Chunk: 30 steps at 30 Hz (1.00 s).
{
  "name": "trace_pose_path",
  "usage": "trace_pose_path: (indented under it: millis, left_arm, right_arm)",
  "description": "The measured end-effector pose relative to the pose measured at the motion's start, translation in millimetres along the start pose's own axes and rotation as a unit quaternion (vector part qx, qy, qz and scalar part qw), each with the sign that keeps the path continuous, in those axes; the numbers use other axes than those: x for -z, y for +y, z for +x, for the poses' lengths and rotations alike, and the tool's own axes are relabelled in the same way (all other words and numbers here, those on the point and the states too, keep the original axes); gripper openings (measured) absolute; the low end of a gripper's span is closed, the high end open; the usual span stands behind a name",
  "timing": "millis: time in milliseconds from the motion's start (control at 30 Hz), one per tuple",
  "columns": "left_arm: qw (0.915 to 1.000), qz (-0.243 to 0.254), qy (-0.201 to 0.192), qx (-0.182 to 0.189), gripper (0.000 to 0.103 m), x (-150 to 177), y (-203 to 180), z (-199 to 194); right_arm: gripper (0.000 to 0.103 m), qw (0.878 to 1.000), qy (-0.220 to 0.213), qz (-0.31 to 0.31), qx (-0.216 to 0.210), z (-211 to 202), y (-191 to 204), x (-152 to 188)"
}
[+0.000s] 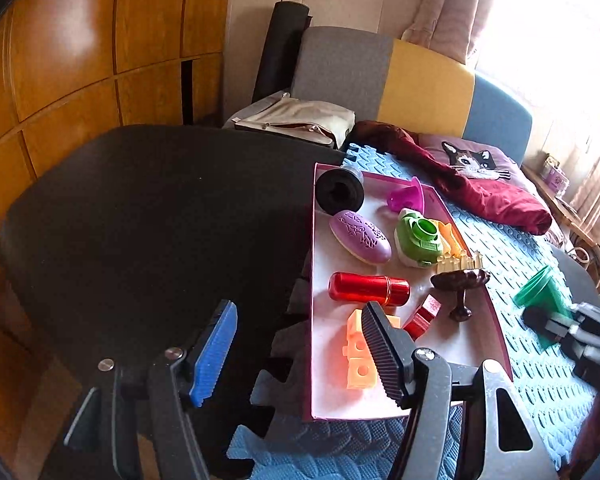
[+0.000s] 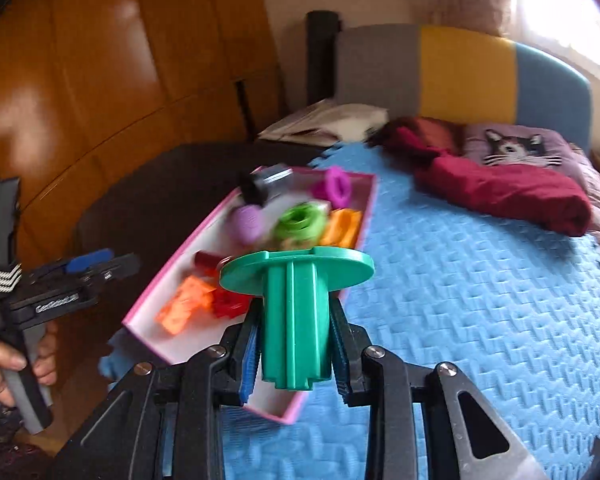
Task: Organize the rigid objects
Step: 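Carry the green spool in the right gripper over the tray and lower it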
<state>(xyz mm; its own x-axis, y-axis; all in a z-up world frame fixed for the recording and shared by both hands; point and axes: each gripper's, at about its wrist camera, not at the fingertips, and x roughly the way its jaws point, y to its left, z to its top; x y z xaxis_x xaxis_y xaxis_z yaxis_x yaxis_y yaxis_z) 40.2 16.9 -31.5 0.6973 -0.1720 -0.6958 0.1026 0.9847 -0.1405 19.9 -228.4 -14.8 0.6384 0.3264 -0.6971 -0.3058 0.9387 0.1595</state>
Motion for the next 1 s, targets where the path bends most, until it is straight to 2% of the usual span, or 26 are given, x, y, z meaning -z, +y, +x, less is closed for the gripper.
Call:
trace_pose_path:
  millis: [100, 200, 333, 533, 733, 867, 900, 1000]
  left_arm:
    - [1.0000, -0.003, 0.002, 0.000, 0.066, 0.8, 1.9, 1.9]
    - [1.0000, -0.004, 0.007, -0.001, 0.066, 2.2, 2.5, 5.7]
    - [0.9999, -0.003, 0.011, -0.005, 0.066, 5.3, 1.9, 10.2]
    - [0.9997, 0.006, 0.001, -0.023, 0.072, 7.4, 0.7, 9.8]
    - [0.9992, 0.006, -0.009, -0.037, 0.080, 5.6, 0.2, 4.7]
    - [0.9987, 0.003, -0.014, -0.048, 0.083, 4.2, 0.8, 0.0]
    - [0.9986, 0.003, -0.016, -0.051, 0.086, 3.9, 0.8, -1.2]
    - [0.9982, 0.001, -0.021, -0.057, 0.090, 4.0, 0.6, -5.1]
  right_arm:
    - [0.030, 0.999, 0.039, -0.024, -0.011, 19.0, 17.9, 3.3]
    - [0.030, 0.997, 0.070, -0.019, -0.015, 43.8, 21.5, 2.6]
    - [0.032, 0.996, 0.088, 0.002, 0.024, 79.8, 10.8, 3.5]
    - [0.031, 0.998, 0.063, 0.019, 0.025, 82.6, 4.4, 3.9]
    - [0.044, 0.998, 0.055, 0.033, 0.016, 76.8, 1.5, 3.2]
    - [0.045, 0.998, 0.051, 0.037, 0.021, 72.2, 3.4, 4.7]
    - [0.046, 0.998, 0.048, 0.040, 0.022, 69.8, 2.8, 5.6]
    - [0.060, 0.998, 0.028, 0.053, 0.025, 58.1, 1.6, 8.5]
